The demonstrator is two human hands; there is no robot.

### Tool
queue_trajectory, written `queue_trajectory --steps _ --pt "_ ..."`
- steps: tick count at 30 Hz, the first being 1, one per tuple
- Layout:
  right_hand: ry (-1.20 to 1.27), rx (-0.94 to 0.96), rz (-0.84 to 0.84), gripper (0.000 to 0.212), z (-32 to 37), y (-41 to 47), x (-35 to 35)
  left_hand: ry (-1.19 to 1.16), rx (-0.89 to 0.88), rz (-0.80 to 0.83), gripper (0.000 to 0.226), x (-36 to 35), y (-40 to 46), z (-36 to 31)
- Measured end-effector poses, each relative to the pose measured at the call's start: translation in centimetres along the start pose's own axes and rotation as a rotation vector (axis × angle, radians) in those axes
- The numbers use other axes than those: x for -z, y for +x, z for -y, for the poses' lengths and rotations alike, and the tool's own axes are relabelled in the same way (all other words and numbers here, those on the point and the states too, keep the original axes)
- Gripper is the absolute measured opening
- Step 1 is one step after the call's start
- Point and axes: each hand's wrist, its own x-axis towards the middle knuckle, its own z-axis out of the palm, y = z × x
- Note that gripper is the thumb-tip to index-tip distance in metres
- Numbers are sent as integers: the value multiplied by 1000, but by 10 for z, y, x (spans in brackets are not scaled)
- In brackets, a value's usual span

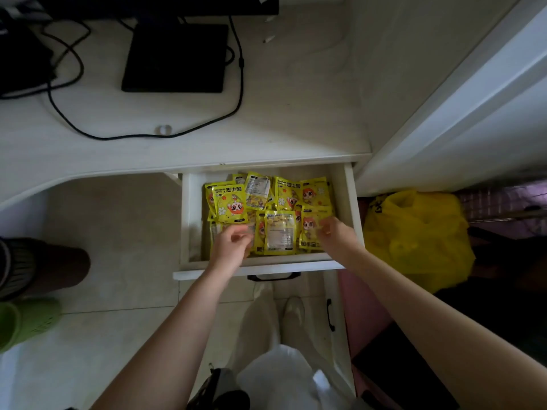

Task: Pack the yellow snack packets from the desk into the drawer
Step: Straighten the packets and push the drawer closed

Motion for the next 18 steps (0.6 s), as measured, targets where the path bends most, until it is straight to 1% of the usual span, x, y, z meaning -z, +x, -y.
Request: queue_trajectory --steps 2,4,6,9,11,13,14,16,18 --pt "-44 149 -35 28 0 -20 -2 -134 4 -22 15 0 -19 5" --pt "-69 257 -32 19 -4 -39 -5 -211 -2 -102 13 -2 -36 16" --pt "-87 295 -16 16 -13 -55 -9 -236 23 -171 11 -3 -51 30" --pt "-53 261 -23 19 -30 -70 -15 -276 132 -235 11 -5 -66 51" --pt "-7 170 -15 23 -39 -76 -18 -277 218 -255 12 -4 -69 66" --pt "86 9 24 30 -49 -78 -22 -323 323 -237 16 0 -71 74" --pt "184 -119 45 33 -56 -75 -24 -355 372 -213 18 3 -72 76" --pt "486 -418 82 40 -62 -67 -21 -410 446 -154 28 7 -72 76" --pt "788 -593 107 42 -66 -58 -16 -490 503 -115 42 11 -67 76"
